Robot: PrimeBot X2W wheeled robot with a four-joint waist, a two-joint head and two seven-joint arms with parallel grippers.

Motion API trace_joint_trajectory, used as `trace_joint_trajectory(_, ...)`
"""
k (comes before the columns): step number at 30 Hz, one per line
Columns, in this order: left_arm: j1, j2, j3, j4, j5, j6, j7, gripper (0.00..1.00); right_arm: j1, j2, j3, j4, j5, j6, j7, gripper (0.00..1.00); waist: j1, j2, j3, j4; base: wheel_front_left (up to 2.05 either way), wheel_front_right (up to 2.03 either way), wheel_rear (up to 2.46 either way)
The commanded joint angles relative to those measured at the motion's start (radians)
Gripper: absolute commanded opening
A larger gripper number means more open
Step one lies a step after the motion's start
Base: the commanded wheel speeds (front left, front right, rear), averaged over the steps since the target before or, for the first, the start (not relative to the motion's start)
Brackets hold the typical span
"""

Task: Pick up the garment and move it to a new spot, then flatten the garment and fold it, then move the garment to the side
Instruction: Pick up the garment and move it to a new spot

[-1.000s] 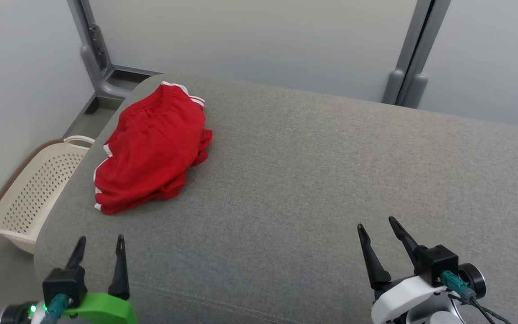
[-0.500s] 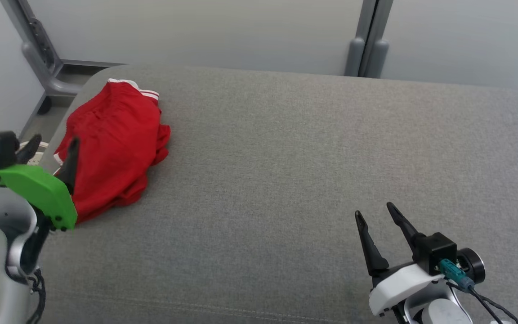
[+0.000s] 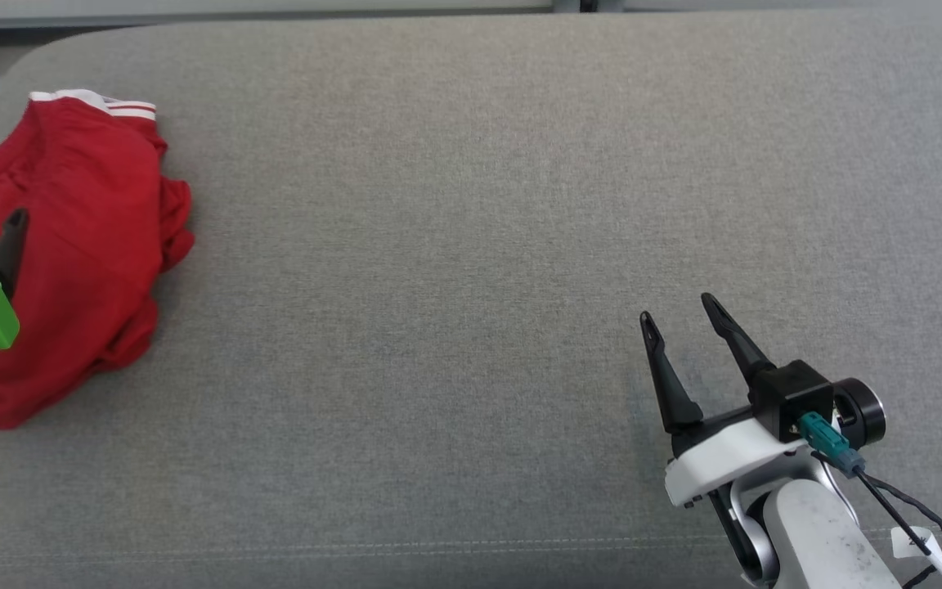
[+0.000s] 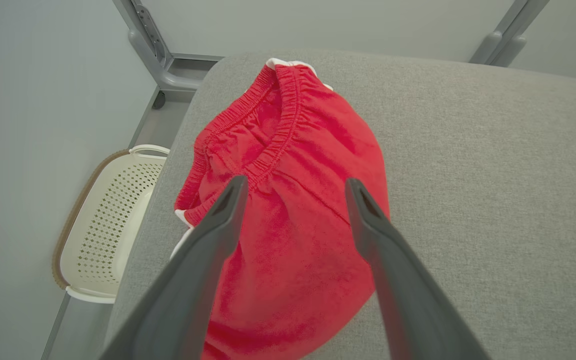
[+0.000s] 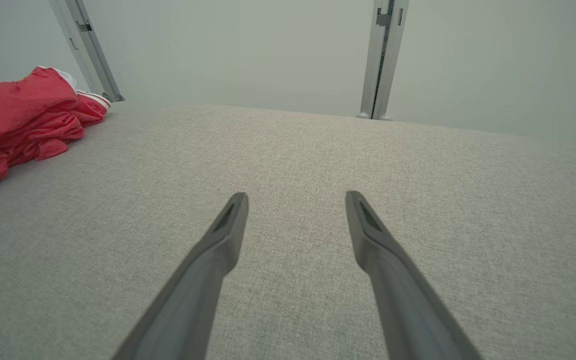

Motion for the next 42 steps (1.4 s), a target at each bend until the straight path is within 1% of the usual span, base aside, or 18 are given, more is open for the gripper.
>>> trace_joint_trajectory(1,-0.024,0.010,0.007,0.011,-0.006,0.002,0.003,1.00,-0.026,-0.003,0.002,-0.005,-0.004,0.000,-0.002,1.00,0.0000,0.0000,0.120,-0.088,0.00,0.00,0.00)
trace_joint_trajectory(8,-0.035,0.033,0.025,0.052,-0.018,0.020,0.014,1.00,-0.060,-0.003,0.006,0.007,0.009,0.000,-0.012,1.00,0.0000,0.0000,0.189,-0.129,0.00,0.00,0.00)
trace_joint_trajectory(15,-0.024,0.059,0.029,0.093,0.002,0.043,0.001,1.00,-0.082,-0.003,0.007,0.020,0.017,0.000,-0.022,1.00,0.0000,0.0000,0.216,-0.146,0.00,0.00,0.00)
trace_joint_trajectory(16,-0.021,0.065,0.027,0.098,0.011,0.046,-0.005,0.87,-0.083,-0.003,0.007,0.022,0.018,0.000,-0.022,1.00,0.0000,0.0000,0.218,-0.147,0.00,0.00,0.00)
trace_joint_trajectory(17,-0.020,0.071,0.025,0.102,0.020,0.049,-0.014,0.54,-0.084,-0.003,0.009,0.024,0.018,0.000,-0.023,1.00,0.0000,0.0000,0.219,-0.147,0.00,0.00,0.00)
trace_joint_trajectory(18,-0.019,0.073,0.024,0.105,0.026,0.057,-0.024,0.32,-0.087,-0.003,0.010,0.026,0.019,0.000,-0.024,1.00,0.0000,0.0000,0.219,-0.148,0.00,0.00,0.00)
trace_joint_trajectory(19,-0.019,0.073,0.024,0.107,0.031,0.057,-0.037,0.00,-0.090,-0.003,0.012,0.028,0.021,0.000,-0.025,1.00,0.0000,0.0000,0.218,-0.148,0.00,0.00,0.00)
trace_joint_trajectory(21,-0.018,0.072,0.026,0.113,0.031,0.056,-0.054,0.00,-0.093,-0.003,0.013,0.033,0.022,0.000,-0.026,1.00,0.0000,0.0000,0.212,-0.148,0.00,0.00,0.00)
trace_joint_trajectory(27,-0.041,0.083,0.017,0.086,0.023,0.025,-0.093,0.00,-0.082,-0.003,0.000,0.048,0.018,0.000,-0.027,1.00,0.0000,0.0000,0.171,-0.135,0.00,0.00,0.00)
trace_joint_trajectory(30,-0.049,0.095,0.012,0.037,0.015,0.011,-0.103,0.00,-0.068,-0.003,-0.004,0.056,0.022,0.000,-0.028,1.00,0.0000,0.0000,0.130,-0.125,0.00,0.00,0.00)
trace_joint_trajectory(36,-0.063,0.112,-0.005,-0.078,0.005,-0.004,-0.115,0.00,-0.038,-0.003,-0.003,0.064,0.032,0.000,-0.028,1.00,0.0000,0.0000,0.040,-0.110,0.00,0.00,0.00)
trace_joint_trajectory(42,-0.067,0.094,-0.056,-0.177,0.002,-0.013,-0.111,0.00,-0.011,-0.003,-0.002,0.072,0.040,0.000,-0.028,1.00,0.0000,0.0000,-0.034,-0.119,0.00,0.00,0.00)
